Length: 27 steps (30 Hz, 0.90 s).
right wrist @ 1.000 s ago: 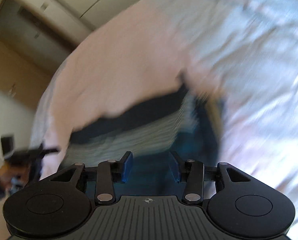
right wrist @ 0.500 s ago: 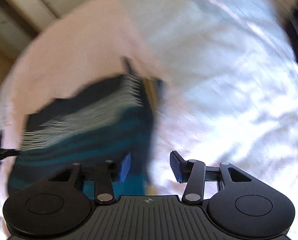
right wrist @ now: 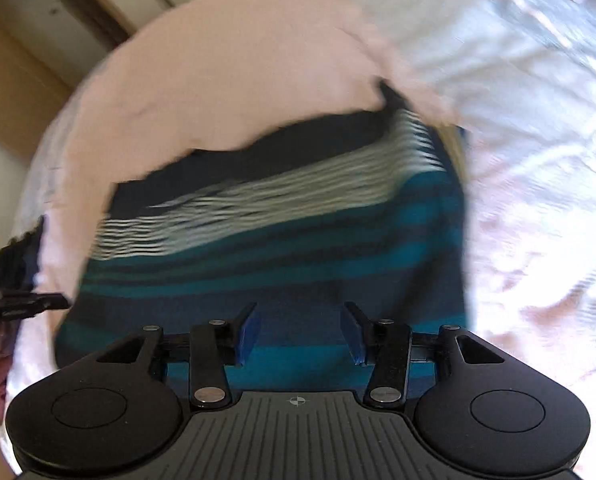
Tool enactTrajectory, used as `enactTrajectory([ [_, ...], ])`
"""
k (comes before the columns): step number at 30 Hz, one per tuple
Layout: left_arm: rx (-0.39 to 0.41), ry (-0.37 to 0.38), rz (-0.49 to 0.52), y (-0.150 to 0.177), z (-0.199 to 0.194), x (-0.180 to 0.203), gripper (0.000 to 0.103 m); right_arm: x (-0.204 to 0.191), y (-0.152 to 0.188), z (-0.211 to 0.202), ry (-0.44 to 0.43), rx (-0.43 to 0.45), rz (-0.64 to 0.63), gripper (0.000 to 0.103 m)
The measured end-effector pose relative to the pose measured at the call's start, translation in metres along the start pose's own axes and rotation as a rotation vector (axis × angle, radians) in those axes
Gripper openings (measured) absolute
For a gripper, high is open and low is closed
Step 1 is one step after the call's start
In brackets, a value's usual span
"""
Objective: Fold clothes
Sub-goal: 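Open both grippers and press the folded sweater flat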
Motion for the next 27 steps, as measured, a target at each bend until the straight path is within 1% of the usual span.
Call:
enactTrajectory([
  [2, 0.021, 0.105, 0.029, 0.006, -0.008, 0.012, 0.011, -0.028, 0.012, 0.004, -0.031, 0.013, -0.016, 0.048],
  [4, -0.005, 0.166, 0.087, 0.021, -0.001, 0.022, 0.011, -0.056, 0.024, 0.008, -0.063, 0.026, -0.033, 0.048],
  [6, -0.048, 0.176, 0.148, 0.040, 0.021, 0.024, 0.011, -0.071, 0.046, 0.025, -0.045, 0.016, -0.023, 0.048],
  [8, -0.068, 0.187, 0.161, 0.052, 0.041, 0.021, 0.011, -0.070, 0.066, 0.045, -0.020, 0.000, 0.049, 0.048],
  [9, -0.069, 0.198, 0.160, 0.055, 0.048, 0.019, 0.010, -0.063, 0.076, 0.053, 0.008, -0.020, 0.104, 0.048],
  [10, -0.071, 0.209, 0.165, 0.054, 0.049, 0.018, 0.010, -0.057, 0.085, 0.062, 0.036, -0.042, 0.159, 0.048],
  [11, -0.073, 0.219, 0.173, 0.053, 0.048, 0.017, 0.010, -0.054, 0.088, 0.061, 0.052, -0.041, 0.181, 0.048],
  [13, -0.058, 0.243, 0.193, 0.048, 0.036, 0.014, 0.010, -0.064, 0.086, 0.057, 0.098, -0.031, 0.149, 0.048],
  [14, -0.042, 0.247, 0.213, 0.046, 0.028, 0.010, 0.010, -0.074, 0.085, 0.053, 0.118, -0.034, 0.104, 0.048],
  [16, -0.010, 0.229, 0.272, 0.043, 0.013, 0.000, 0.011, -0.103, 0.083, 0.046, 0.121, -0.035, -0.017, 0.049],
  [17, 0.005, 0.204, 0.318, 0.042, 0.007, -0.008, 0.014, -0.120, 0.086, 0.046, 0.123, -0.044, -0.086, 0.055],
  [18, 0.019, 0.176, 0.369, 0.041, 0.002, -0.016, 0.018, -0.138, 0.088, 0.046, 0.124, -0.052, -0.155, 0.068],
  [19, 0.032, 0.138, 0.428, 0.039, -0.001, -0.024, 0.022, -0.157, 0.095, 0.050, 0.116, -0.064, -0.239, 0.075],
  [21, 0.060, 0.062, 0.555, 0.035, -0.005, -0.039, 0.027, -0.195, 0.110, 0.058, 0.098, -0.086, -0.408, 0.075],
  [23, 0.087, 0.020, 0.663, 0.031, -0.004, -0.050, 0.029, -0.228, 0.130, 0.079, 0.103, -0.117, -0.598, 0.075],
  [24, 0.099, 0.009, 0.711, 0.029, -0.003, -0.053, 0.033, -0.239, 0.139, 0.089, 0.112, -0.128, -0.678, 0.075],
  [27, 0.113, 0.017, 0.805, 0.029, 0.002, -0.058, 0.043, -0.259, 0.166, 0.118, 0.177, -0.139, -0.941, 0.075],
])
Point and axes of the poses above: each gripper's, at about its wrist camera, not at the fingertips, and z roughly the way its jaws point, x to its right, y to its underside, the point moved 10 cm from there along z, roughly the way its jaws point, and after that the axes turned 4 degrees about -y, right-handed, at the moved point
